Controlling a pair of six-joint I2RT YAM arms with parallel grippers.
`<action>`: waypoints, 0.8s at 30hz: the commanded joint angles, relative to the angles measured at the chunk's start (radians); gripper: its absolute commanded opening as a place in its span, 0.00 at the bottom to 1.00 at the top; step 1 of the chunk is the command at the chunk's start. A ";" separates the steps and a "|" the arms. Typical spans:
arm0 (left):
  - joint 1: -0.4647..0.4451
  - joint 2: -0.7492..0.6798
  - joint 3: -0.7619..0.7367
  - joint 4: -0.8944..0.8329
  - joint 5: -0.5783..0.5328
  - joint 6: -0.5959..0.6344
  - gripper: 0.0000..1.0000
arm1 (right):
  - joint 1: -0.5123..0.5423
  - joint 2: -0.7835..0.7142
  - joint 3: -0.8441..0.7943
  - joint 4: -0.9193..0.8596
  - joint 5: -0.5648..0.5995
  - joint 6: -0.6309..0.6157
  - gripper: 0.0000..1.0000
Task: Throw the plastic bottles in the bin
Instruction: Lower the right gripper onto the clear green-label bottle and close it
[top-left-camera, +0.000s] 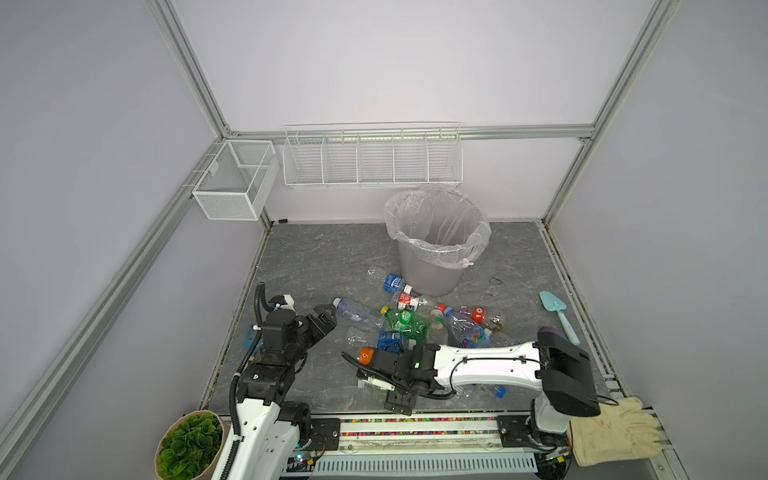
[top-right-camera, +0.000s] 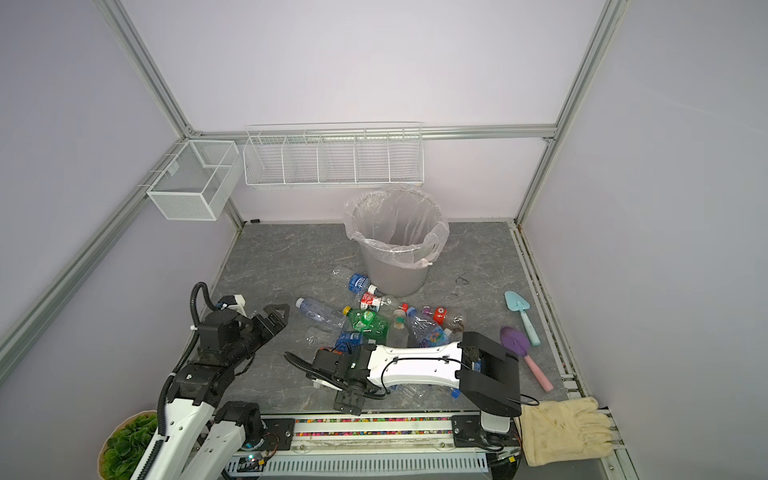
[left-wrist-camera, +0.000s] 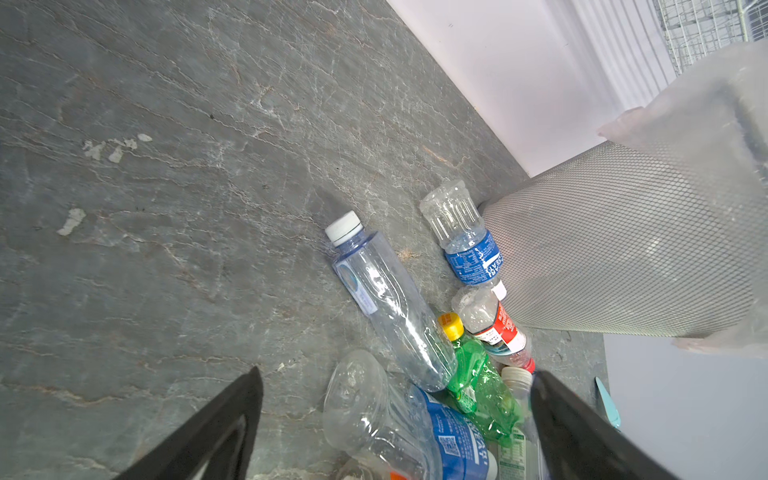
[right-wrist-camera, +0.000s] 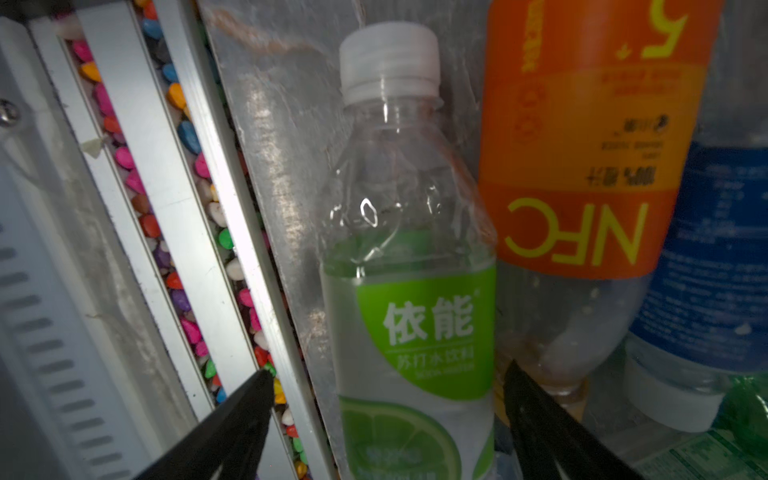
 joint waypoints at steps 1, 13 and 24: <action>0.008 -0.014 0.005 -0.022 0.001 -0.017 1.00 | 0.007 0.019 0.011 -0.023 0.026 -0.019 0.88; 0.008 -0.035 0.046 -0.051 -0.012 -0.015 1.00 | 0.009 0.099 0.028 -0.032 0.055 -0.002 0.80; 0.008 -0.053 0.064 -0.070 -0.033 -0.013 1.00 | 0.015 0.102 0.035 -0.043 0.076 0.006 0.61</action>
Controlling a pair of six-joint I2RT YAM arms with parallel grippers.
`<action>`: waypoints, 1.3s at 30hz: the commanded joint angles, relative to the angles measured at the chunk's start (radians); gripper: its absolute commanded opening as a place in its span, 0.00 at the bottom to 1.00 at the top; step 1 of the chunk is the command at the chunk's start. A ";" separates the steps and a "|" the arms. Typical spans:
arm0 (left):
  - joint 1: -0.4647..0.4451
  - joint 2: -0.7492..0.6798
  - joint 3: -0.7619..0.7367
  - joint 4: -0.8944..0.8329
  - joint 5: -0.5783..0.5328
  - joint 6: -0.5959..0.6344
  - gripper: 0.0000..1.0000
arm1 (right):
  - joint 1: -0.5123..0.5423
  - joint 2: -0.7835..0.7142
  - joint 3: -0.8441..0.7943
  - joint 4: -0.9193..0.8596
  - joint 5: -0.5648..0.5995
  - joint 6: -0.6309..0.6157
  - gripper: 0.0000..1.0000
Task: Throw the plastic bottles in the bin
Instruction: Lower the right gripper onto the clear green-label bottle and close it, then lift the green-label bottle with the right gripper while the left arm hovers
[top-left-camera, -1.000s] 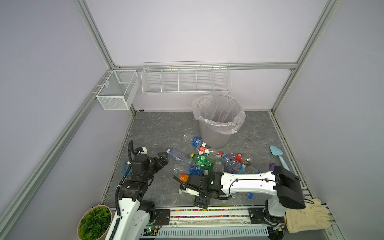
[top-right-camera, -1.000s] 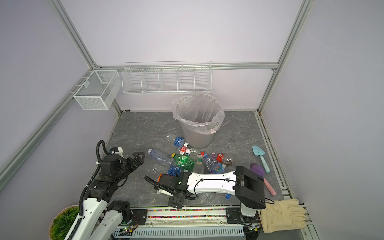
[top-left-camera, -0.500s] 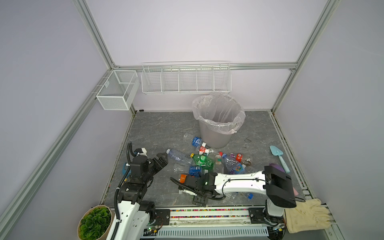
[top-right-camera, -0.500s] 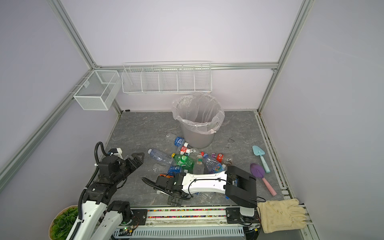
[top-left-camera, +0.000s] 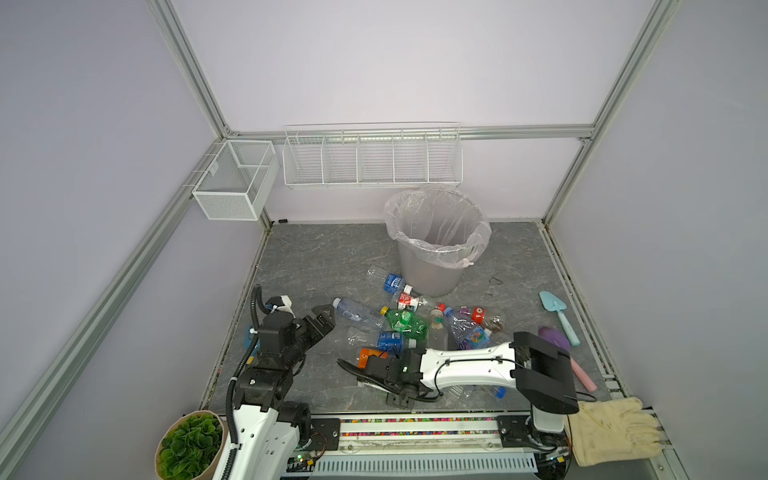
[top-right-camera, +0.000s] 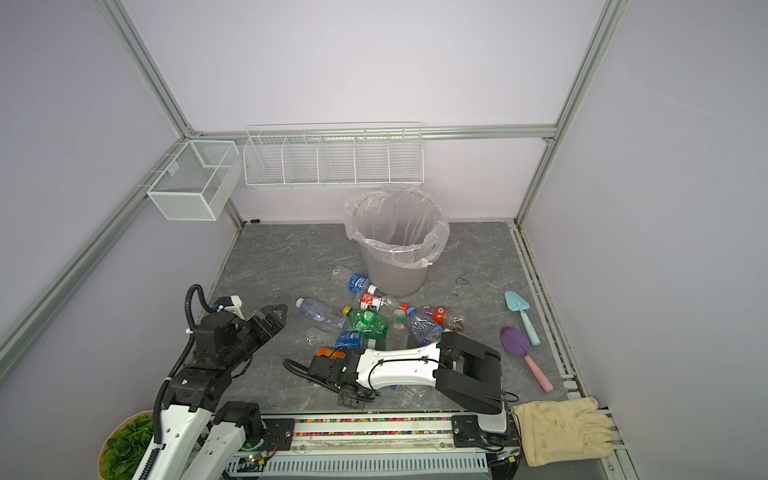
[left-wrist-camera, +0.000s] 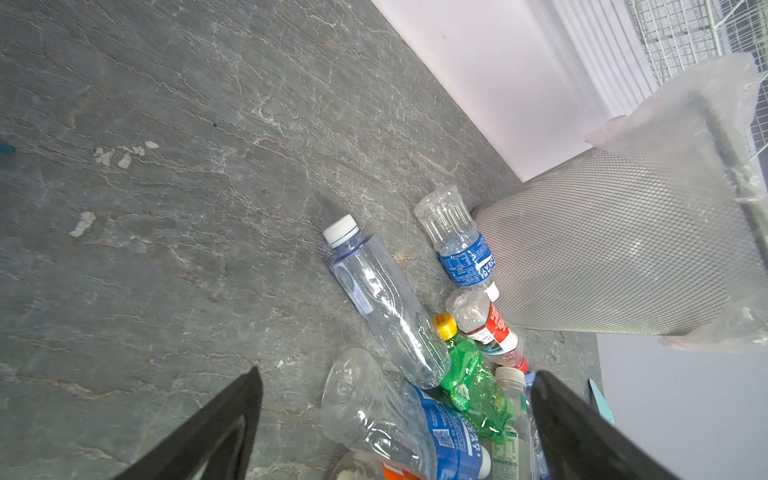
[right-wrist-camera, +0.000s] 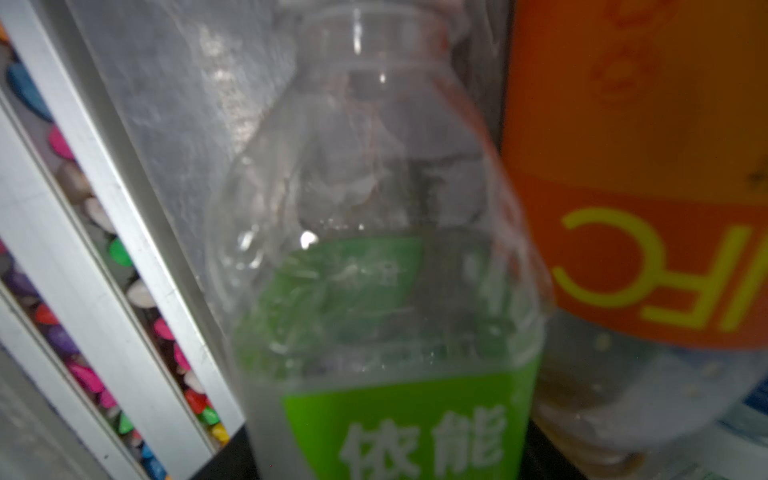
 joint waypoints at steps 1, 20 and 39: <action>0.007 -0.015 0.047 -0.032 -0.024 -0.009 1.00 | 0.012 0.001 0.021 -0.030 0.016 -0.002 0.58; 0.007 -0.026 0.107 -0.039 -0.024 -0.003 0.99 | 0.052 -0.265 0.056 -0.084 0.043 -0.024 0.44; 0.007 -0.051 0.117 -0.053 -0.016 -0.002 0.98 | 0.097 -0.292 -0.036 -0.029 -0.114 -0.056 0.38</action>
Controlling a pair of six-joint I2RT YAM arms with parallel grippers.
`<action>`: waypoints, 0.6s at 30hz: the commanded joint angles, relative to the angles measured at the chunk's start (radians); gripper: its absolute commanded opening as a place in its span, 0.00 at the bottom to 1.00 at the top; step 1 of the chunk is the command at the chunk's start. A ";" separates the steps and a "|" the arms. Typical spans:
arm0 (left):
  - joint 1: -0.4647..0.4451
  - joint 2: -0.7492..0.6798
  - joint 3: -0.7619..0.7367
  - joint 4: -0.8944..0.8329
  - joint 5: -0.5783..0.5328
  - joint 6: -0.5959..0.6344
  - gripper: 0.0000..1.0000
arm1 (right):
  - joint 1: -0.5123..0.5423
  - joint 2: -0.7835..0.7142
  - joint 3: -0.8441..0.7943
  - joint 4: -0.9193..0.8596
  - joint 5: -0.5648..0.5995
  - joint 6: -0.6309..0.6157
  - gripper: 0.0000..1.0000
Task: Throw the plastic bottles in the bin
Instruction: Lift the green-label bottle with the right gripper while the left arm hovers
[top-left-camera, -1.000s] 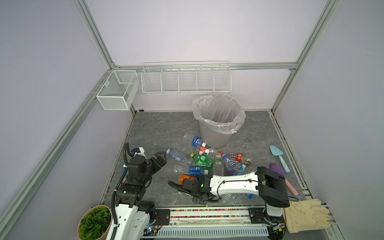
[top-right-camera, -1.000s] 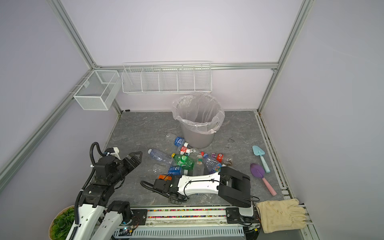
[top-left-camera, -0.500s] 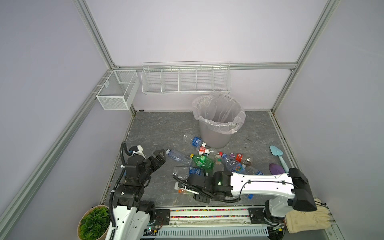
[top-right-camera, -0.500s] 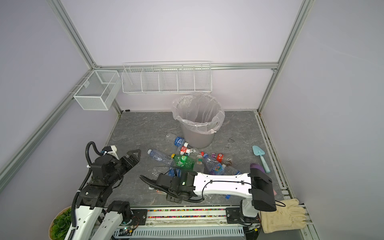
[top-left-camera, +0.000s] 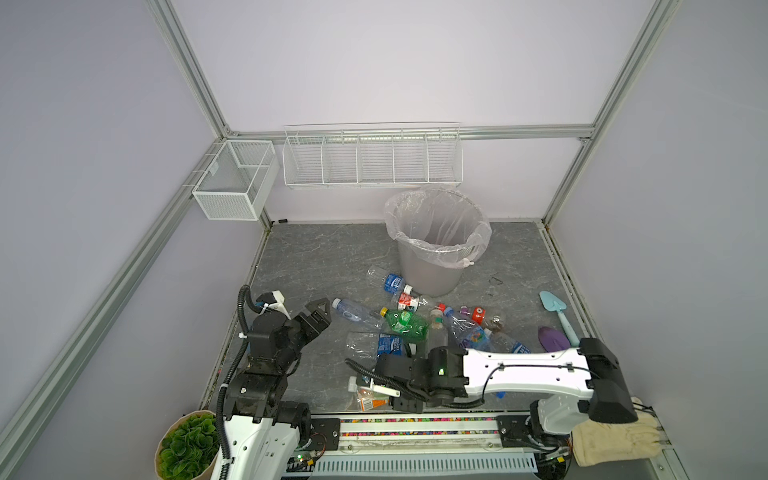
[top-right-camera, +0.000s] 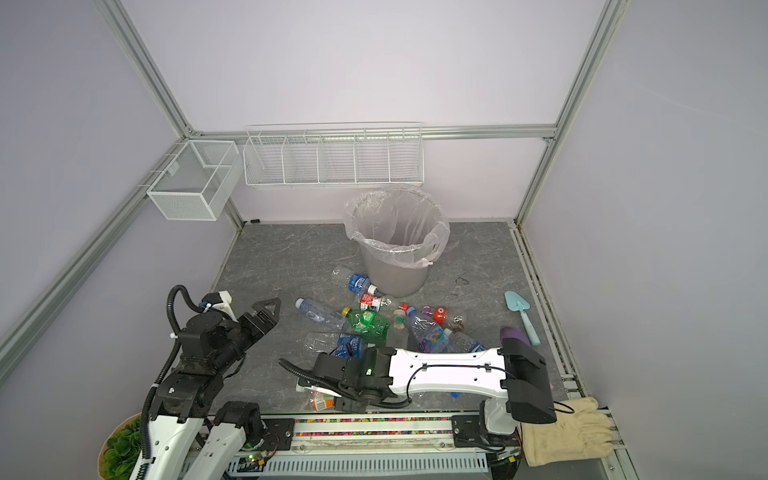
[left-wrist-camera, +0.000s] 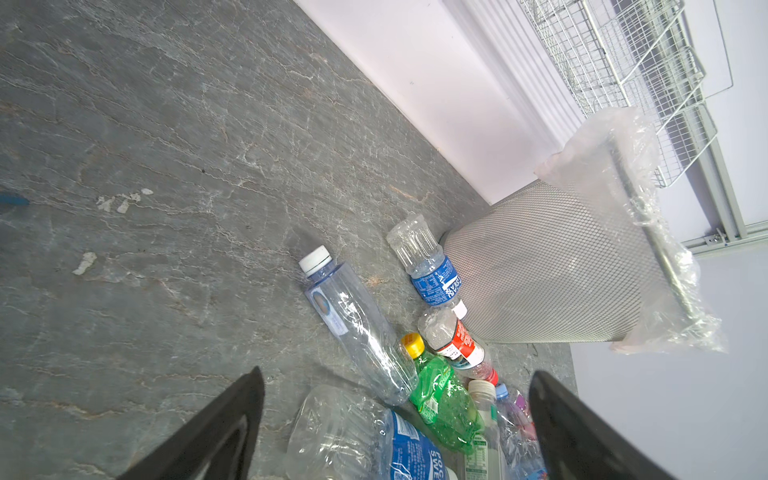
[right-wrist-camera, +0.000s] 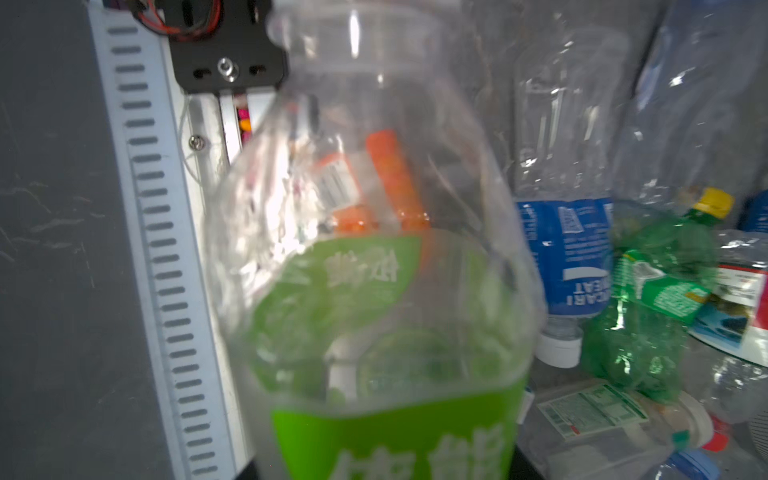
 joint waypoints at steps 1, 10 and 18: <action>0.006 -0.009 0.035 -0.024 -0.002 -0.002 0.98 | 0.023 -0.027 -0.046 0.034 -0.067 -0.011 0.38; 0.006 -0.028 0.030 -0.043 -0.015 -0.003 0.98 | 0.084 0.018 -0.094 0.095 -0.107 0.010 0.37; 0.006 -0.052 0.036 -0.068 -0.029 0.000 0.98 | 0.086 0.094 -0.106 0.178 -0.014 0.053 0.36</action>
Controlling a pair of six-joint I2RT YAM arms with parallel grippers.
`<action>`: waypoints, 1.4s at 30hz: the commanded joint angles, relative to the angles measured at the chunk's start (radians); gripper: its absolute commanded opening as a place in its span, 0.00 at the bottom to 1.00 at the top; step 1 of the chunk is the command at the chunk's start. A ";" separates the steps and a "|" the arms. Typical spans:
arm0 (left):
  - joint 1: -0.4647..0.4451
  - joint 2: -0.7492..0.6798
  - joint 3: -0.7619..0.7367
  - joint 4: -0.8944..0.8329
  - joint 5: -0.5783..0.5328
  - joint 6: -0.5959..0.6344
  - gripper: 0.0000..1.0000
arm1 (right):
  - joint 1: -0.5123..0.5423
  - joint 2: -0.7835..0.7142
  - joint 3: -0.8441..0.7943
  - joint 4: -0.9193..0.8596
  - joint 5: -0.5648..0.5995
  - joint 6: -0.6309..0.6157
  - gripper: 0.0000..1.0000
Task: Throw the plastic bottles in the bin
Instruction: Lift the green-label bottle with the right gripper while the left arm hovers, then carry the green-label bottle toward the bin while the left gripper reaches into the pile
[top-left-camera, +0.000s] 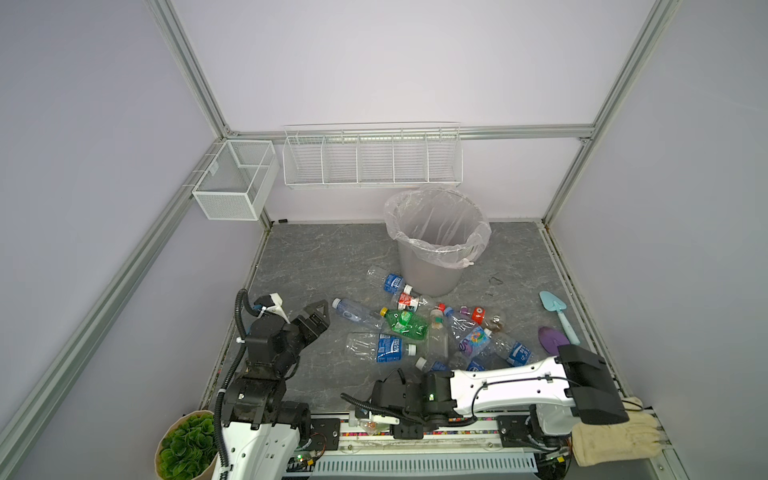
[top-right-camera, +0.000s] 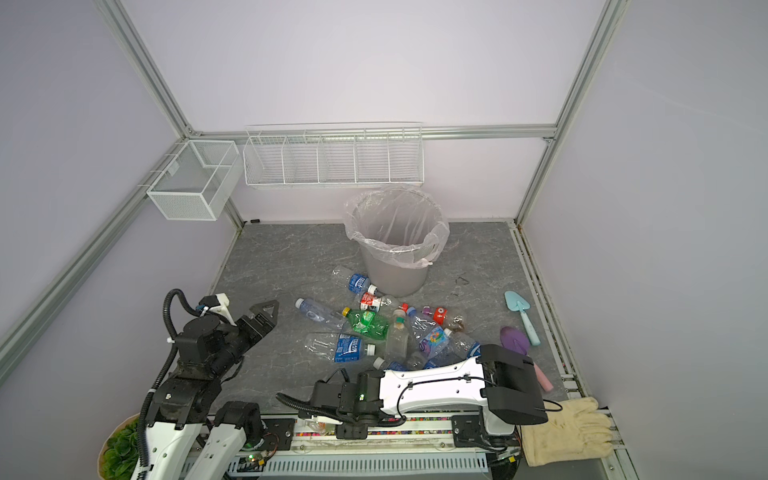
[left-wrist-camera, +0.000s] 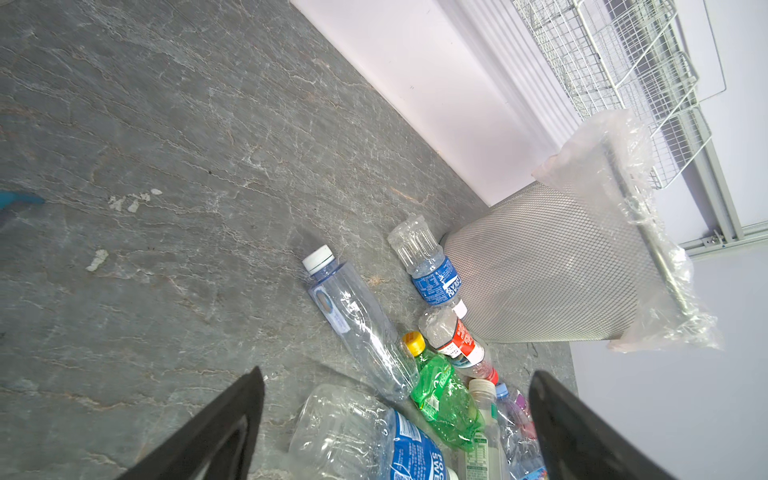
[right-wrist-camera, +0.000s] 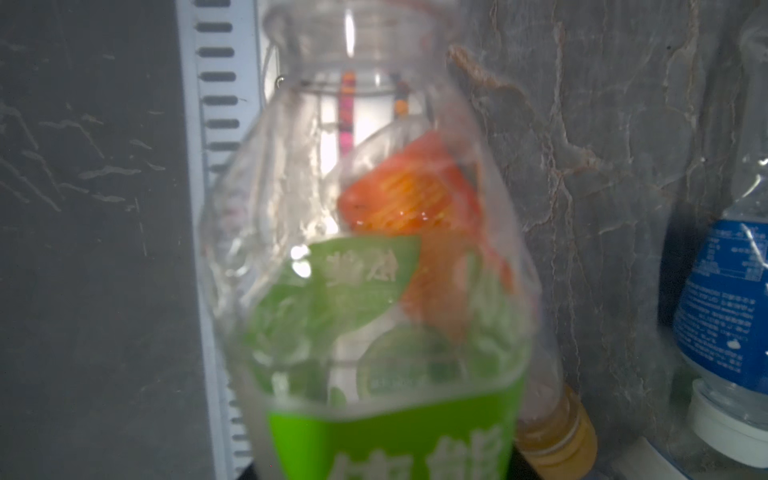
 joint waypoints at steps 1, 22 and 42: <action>0.006 -0.016 0.036 -0.038 -0.021 -0.001 0.98 | -0.002 0.048 -0.008 0.043 0.085 0.033 0.36; 0.006 -0.034 0.061 -0.081 -0.032 0.015 0.98 | -0.106 0.108 0.024 0.029 0.219 0.037 0.35; -0.006 -0.156 -0.070 -0.145 0.188 -0.092 0.90 | -0.332 0.070 0.085 0.035 0.113 -0.012 0.34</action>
